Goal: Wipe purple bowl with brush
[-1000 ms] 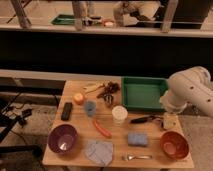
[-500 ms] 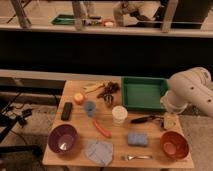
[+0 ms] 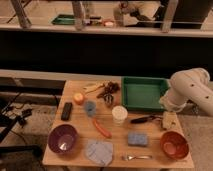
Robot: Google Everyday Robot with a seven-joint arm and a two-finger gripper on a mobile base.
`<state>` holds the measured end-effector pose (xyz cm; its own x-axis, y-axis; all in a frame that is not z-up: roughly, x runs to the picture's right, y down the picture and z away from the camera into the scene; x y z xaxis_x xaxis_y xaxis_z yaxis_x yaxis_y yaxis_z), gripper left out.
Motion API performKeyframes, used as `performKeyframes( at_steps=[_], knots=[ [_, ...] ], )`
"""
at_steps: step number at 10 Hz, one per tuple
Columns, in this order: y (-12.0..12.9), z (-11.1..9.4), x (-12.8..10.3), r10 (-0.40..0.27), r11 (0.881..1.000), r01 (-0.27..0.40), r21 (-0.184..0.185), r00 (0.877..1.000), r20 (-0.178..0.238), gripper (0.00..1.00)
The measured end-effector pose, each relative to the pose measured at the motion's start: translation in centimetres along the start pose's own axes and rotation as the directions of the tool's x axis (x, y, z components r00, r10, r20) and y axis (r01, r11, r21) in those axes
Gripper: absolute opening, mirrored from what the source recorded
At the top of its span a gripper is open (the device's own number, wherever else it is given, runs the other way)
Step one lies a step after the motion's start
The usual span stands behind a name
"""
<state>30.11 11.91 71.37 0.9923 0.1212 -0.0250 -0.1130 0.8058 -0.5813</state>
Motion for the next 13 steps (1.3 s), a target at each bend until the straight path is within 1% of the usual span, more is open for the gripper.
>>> performKeyframes(
  at_steps=[2, 4, 5, 6, 7, 9, 13],
  knots=[
    [-0.1, 0.6, -0.4, -0.006, 1.0, 0.006, -0.01, 1.0, 0.024, 0.8],
    [-0.4, 1.6, -0.6, -0.012, 1.0, 0.013, -0.009, 0.998, 0.055, 0.8],
    [-1.1, 2.2, -0.6, -0.007, 1.0, 0.007, -0.006, 0.996, 0.09, 0.8],
    [-1.6, 2.9, -0.4, 0.003, 1.0, -0.002, -0.011, 0.993, 0.115, 0.8],
    [-2.3, 4.0, -0.5, 0.012, 1.0, -0.009, -0.022, 0.989, 0.148, 0.8],
    [-3.0, 5.1, -0.5, 0.024, 0.999, -0.014, -0.053, 0.982, 0.189, 0.8],
    [-3.0, 5.1, -0.6, 0.024, 0.998, -0.014, -0.053, 0.982, 0.189, 0.8]
  ],
)
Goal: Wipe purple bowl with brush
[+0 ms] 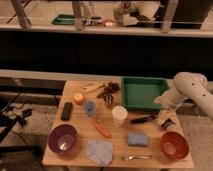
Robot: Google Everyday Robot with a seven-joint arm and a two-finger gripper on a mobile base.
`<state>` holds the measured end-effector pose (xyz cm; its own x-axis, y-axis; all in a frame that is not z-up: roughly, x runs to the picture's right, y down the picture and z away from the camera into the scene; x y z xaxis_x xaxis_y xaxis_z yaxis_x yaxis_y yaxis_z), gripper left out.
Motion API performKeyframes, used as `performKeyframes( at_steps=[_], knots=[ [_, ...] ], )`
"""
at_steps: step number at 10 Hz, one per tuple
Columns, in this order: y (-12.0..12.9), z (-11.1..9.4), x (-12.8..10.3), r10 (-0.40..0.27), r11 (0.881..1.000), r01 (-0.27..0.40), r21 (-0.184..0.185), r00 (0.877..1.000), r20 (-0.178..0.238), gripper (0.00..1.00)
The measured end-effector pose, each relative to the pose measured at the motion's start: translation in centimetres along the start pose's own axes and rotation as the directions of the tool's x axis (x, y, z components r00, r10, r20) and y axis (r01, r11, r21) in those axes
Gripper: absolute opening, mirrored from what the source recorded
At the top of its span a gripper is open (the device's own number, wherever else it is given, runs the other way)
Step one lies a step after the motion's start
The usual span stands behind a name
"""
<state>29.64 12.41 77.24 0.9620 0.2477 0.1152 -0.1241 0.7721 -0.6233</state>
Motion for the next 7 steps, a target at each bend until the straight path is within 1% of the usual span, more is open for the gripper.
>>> performKeyframes(
  at_steps=[3, 4, 6, 7],
  knots=[
    [0.2, 0.1, 0.0, -0.001, 1.0, 0.001, -0.003, 1.0, -0.002, 0.8],
    [0.7, 0.3, 0.1, -0.002, 1.0, 0.002, -0.012, 1.0, -0.01, 0.8],
    [3.0, 0.1, 0.0, -0.011, 1.0, 0.011, -0.004, 1.0, -0.023, 0.8],
    [3.6, 0.2, -0.2, -0.017, 1.0, 0.017, -0.001, 1.0, -0.023, 0.8]
  ],
)
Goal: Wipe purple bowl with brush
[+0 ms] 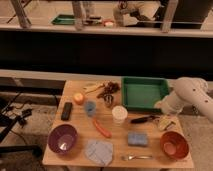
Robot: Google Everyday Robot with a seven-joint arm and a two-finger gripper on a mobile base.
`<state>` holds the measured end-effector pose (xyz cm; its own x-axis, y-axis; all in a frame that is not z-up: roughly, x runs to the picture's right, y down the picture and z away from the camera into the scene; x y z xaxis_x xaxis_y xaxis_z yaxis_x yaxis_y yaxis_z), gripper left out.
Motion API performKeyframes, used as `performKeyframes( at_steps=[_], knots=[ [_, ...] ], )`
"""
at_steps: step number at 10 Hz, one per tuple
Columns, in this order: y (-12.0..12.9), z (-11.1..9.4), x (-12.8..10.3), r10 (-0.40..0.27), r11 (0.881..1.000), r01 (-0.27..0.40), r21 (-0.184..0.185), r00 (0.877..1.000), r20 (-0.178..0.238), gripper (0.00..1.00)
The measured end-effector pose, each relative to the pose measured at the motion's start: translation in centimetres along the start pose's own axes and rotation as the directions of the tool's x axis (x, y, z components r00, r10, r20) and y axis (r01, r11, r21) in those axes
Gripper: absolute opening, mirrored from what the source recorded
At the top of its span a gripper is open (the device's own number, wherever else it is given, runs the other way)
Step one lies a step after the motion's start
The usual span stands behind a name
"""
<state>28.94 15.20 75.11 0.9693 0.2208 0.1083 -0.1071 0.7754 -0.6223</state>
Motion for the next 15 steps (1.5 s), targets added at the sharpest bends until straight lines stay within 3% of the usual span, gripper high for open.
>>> performKeyframes(
  at_steps=[4, 7, 11, 15],
  knots=[
    [1.1, 1.8, -2.0, -0.047, 0.999, 0.047, 0.0, 0.999, 0.011, 0.8],
    [0.6, 3.5, -3.5, -0.08, 0.997, 0.08, 0.001, 0.997, 0.017, 0.8],
    [-0.7, 4.1, -4.0, -0.096, 0.995, 0.096, 0.014, 0.995, 0.024, 0.8],
    [-0.8, 5.5, -3.8, -0.095, 0.995, 0.095, 0.0, 0.995, 0.026, 0.8]
  ],
)
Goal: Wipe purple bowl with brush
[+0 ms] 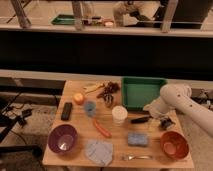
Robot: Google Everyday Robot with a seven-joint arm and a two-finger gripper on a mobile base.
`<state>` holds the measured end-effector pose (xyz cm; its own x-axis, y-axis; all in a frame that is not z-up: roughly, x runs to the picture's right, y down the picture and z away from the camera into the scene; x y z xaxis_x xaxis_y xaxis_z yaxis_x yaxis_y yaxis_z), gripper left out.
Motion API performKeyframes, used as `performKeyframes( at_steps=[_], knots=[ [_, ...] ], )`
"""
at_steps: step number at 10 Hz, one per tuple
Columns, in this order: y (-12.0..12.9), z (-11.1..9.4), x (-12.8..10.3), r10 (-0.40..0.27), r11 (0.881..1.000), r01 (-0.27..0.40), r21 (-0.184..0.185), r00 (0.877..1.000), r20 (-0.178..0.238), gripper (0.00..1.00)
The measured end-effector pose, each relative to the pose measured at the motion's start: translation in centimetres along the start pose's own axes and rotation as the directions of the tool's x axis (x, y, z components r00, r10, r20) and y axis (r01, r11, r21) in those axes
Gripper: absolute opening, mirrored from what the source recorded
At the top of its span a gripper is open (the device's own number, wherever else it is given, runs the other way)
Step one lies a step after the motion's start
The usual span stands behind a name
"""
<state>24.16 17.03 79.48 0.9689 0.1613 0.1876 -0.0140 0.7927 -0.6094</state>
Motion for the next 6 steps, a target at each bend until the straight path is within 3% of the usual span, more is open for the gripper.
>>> performKeyframes(
  at_steps=[6],
  knots=[
    [-0.3, 1.7, 0.8, 0.006, 1.0, -0.007, -0.024, 1.0, -0.004, 0.8]
  ],
)
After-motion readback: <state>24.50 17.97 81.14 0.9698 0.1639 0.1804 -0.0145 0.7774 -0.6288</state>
